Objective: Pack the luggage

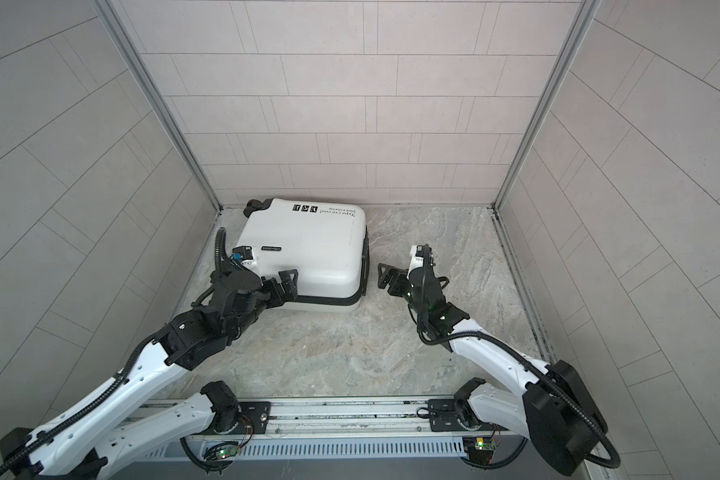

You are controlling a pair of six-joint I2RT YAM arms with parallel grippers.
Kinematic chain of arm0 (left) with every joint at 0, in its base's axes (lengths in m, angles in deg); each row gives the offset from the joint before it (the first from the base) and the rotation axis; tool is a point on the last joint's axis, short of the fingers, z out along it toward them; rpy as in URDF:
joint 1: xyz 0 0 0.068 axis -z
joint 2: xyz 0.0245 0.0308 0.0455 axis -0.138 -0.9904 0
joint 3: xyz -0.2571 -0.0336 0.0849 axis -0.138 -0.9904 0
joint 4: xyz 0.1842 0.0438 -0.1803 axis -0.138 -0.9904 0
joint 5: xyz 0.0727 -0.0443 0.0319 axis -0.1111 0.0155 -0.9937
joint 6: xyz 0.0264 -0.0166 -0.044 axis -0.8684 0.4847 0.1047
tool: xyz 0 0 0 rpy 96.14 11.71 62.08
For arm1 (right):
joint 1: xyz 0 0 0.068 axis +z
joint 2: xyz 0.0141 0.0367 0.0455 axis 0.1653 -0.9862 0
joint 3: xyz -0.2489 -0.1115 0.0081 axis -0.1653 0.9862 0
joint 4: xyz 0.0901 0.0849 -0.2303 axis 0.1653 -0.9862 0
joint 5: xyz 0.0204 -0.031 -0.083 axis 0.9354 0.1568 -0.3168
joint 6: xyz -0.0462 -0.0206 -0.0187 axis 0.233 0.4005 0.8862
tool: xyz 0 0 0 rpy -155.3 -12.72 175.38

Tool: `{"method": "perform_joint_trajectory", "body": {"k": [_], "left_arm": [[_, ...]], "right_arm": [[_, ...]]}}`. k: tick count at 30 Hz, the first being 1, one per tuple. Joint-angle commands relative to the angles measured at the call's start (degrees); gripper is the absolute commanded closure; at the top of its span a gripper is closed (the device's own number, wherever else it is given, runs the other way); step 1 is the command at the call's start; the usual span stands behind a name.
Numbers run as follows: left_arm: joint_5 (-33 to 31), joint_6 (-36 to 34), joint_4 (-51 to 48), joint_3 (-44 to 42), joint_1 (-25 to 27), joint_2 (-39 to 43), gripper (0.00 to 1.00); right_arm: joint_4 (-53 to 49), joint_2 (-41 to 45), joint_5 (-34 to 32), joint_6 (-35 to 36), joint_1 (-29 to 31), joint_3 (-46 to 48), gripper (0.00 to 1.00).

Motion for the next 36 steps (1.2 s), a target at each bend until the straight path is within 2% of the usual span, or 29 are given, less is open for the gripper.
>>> {"method": "perform_joint_trajectory", "body": {"k": [1, 3, 4, 6, 8, 13, 24, 36], "left_arm": [[0.32, 1.26, -4.48, 0.94, -0.32, -0.12, 0.01], [0.47, 2.66, -4.12, 0.63, -0.37, 0.0, 0.01], [0.53, 3.16, -3.82, 0.51, -0.46, -0.01, 0.01], [1.68, 4.05, -3.06, -0.02, -1.46, 0.14, 0.01], [3.65, 5.21, -1.95, -0.77, -2.83, 0.08, 0.01], [7.15, 7.66, 1.54, -2.81, -6.01, 0.22, 0.01], [9.73, 9.8, 5.17, -4.44, -9.25, -0.03, 0.01], [10.51, 10.92, 8.69, -8.58, -12.15, 0.24, 0.01]], "right_arm": [[-8.1, -7.33, 15.13, 5.03, -3.67, -6.5, 0.01], [-4.81, -12.55, 21.87, 3.55, -6.05, -9.07, 0.06], [-2.96, -15.82, 25.21, 1.98, -7.13, -10.62, 0.11], [-0.22, -22.07, 30.18, -1.23, -8.97, -13.39, 0.22], [4.28, -27.09, 33.09, -4.39, -9.73, -15.08, 0.28], [14.37, -35.8, 35.91, -10.32, -10.01, -16.89, 0.36], [32.71, -45.58, 38.13, -22.23, -10.05, -16.12, 0.4], [48.1, -52.22, 37.59, -32.57, -9.66, -13.89, 0.77]]}}
